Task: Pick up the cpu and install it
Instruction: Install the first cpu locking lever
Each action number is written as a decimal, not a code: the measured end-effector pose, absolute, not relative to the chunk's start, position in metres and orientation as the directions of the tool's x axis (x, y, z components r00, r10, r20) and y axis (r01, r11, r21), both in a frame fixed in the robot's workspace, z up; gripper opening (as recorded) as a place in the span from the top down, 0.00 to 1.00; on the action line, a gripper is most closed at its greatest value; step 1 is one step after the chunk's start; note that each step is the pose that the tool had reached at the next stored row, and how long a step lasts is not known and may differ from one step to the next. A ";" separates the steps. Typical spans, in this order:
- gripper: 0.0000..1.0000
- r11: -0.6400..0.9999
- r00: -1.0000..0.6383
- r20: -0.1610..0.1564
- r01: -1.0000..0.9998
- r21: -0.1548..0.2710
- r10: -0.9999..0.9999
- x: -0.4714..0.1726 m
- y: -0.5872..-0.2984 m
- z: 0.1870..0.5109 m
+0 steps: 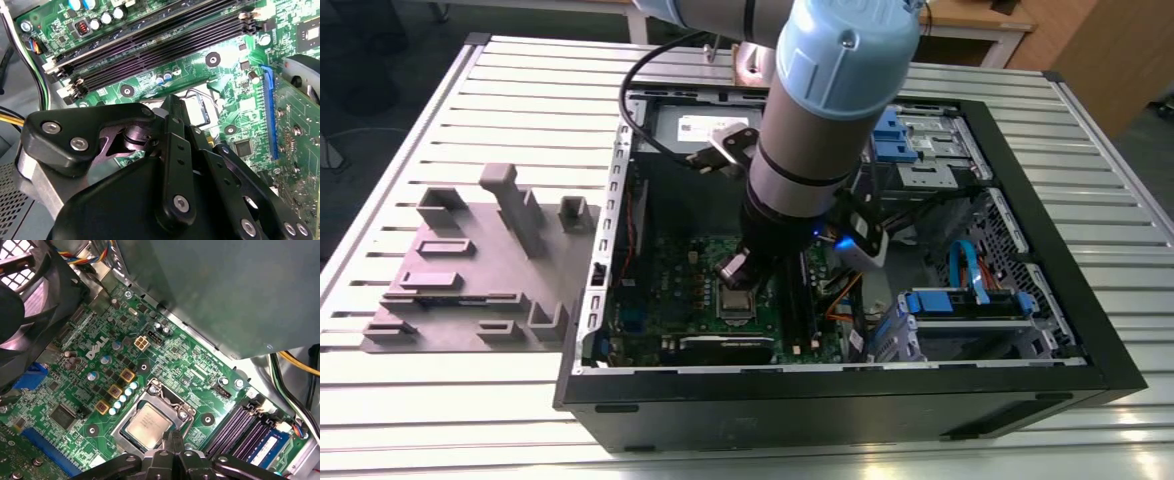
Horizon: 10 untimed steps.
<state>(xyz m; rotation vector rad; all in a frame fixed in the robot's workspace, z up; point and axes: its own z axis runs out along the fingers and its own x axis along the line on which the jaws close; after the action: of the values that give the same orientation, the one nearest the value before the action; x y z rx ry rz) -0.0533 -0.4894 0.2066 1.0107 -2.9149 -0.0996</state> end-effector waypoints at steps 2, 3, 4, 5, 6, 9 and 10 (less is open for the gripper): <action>0.90 0.787 -0.787 0.031 -0.612 0.079 -0.616 -0.053 -0.491 0.207; 0.90 0.788 -0.789 0.031 -0.610 0.079 -0.614 -0.052 -0.491 0.207; 0.90 0.789 -0.790 0.031 -0.609 0.078 -0.613 -0.052 -0.491 0.207; 0.90 0.790 -0.791 0.032 -0.608 0.078 -0.611 -0.051 -0.491 0.207; 0.90 0.792 -0.792 0.032 -0.606 0.077 -0.610 -0.050 -0.491 0.207; 0.90 0.795 -0.795 0.032 -0.602 0.076 -0.606 -0.048 -0.492 0.207; 0.90 0.795 -0.796 0.032 -0.601 0.076 -0.605 -0.047 -0.492 0.207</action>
<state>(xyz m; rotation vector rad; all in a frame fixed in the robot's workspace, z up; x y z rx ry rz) -0.0473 -0.4919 0.2065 0.9831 -2.9242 -0.0961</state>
